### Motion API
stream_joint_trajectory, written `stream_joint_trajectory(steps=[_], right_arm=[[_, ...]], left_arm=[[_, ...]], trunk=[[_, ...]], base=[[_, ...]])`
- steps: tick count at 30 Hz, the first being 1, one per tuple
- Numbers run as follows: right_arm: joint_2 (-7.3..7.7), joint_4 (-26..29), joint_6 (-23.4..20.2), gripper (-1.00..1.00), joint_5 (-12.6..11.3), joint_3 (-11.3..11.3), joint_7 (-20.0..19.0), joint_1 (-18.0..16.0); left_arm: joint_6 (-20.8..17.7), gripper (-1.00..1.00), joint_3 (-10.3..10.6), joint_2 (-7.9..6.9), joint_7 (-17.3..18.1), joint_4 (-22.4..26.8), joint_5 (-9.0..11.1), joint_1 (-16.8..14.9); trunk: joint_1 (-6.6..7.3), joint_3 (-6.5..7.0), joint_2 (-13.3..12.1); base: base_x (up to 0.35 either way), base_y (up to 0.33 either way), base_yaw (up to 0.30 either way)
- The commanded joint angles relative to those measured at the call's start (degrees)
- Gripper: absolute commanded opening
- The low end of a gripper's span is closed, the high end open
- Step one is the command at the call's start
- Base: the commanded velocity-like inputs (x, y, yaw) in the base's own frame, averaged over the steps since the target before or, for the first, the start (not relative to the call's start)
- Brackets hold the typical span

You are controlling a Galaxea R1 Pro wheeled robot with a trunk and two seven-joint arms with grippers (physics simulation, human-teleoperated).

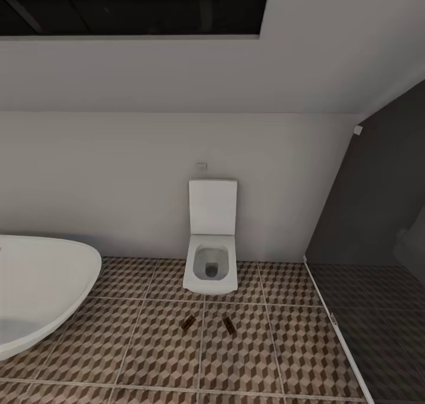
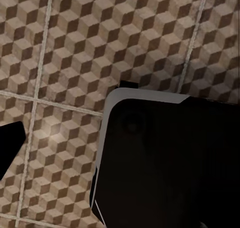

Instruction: Take the four mousetraps from the cabinet in the bathroom and place them on the bathroom floor. Make sure all four end up on the same floor surface, and ensure that at least two of them are either under or directly next to the same bathroom sink.

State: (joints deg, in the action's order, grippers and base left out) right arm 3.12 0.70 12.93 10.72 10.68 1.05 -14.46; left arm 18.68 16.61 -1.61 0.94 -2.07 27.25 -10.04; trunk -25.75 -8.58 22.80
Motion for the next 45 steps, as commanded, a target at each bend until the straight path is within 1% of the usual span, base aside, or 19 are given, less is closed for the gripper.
stream_joint_trajectory(steps=[1, 11, 15, 20, 23, 25, 31, 34, 39, 45], right_arm=[[0.01, -0.1, 0.2, 1.0, 0.6, 0.5, 0.1, 0.0], [0.16, 0.0, 0.5, 1.0, 0.6, 0.6, 0.2, 0.3], [0.93, 0.0, 0.5, 1.0, 0.5, 0.7, 0.2, 0.4], [2.6, 0.0, 0.5, 1.0, 0.4, 0.8, 0.3, 1.4], [3.45, 0.1, 0.6, 1.0, 0.4, 0.9, 0.3, 2.0], [3.68, 0.1, 0.7, 1.0, 0.4, 0.9, 0.4, 2.1], [3.81, 0.0, 0.8, 1.0, 0.4, 0.8, 0.8, 2.7], [3.76, 0.0, 0.8, 1.0, 0.4, 0.8, 0.9, 3.1], [3.76, 0.0, 0.8, 1.0, 0.4, 0.8, 0.9, 3.1], [3.79, 0.0, 0.8, 1.0, 0.4, 0.7, 0.9, 3.3]], left_arm=[[0.3, 1.0, 0.5, 0.08, 0.1, -0.2, 0.4, -0.1], [0.3, 1.0, 0.5, 0.08, 0.1, -0.2, 0.4, -0.1], [0.3, 1.0, 0.5, 0.01, -0.2, -0.3, 0.4, -0.1], [0.4, 1.0, 0.4, -0.24, -0.4, -0.3, 0.4, -0.1], [0.4, 1.0, 0.4, -0.63, -0.5, -0.2, 0.4, -0.1], [0.5, 1.0, 0.4, -0.87, -0.5, -0.2, 0.4, -0.1], [0.5, 1.0, 0.3, -1.52, -0.5, -0.3, 0.4, -0.1], [0.5, 1.0, 0.4, -2.15, -0.5, -0.3, 0.4, -0.1], [0.5, 1.0, 0.4, -2.15, -0.5, -0.3, 0.4, -0.1], [0.7, 1.0, 0.4, -2.75, -0.5, -0.3, 0.4, -0.1]], trunk=[[-0.03, -0.11, 0.1], [-0.03, -0.11, 0.1], [-0.03, -0.11, 0.1], [-0.03, -0.11, 0.1], [-0.03, -0.11, 0.1], [-0.03, -0.11, 0.1], [-0.03, -0.11, 0.1], [-0.03, -0.11, 0.1], [-0.03, -0.11, 0.1], [-0.03, -0.11, 0.1]], base=[[0.0, 0.0, 0.0], [0.0, 0.0, 0.0], [0.0, 0.0, 0.0], [0.0, 0.0, 0.0], [0.0, 0.0, 0.0], [0.0, 0.0, 0.0], [0.0, 0.0, 0.0], [0.0, 0.0, 0.0], [0.0, 0.0, 0.0], [0.0, 0.0, 0.0]])
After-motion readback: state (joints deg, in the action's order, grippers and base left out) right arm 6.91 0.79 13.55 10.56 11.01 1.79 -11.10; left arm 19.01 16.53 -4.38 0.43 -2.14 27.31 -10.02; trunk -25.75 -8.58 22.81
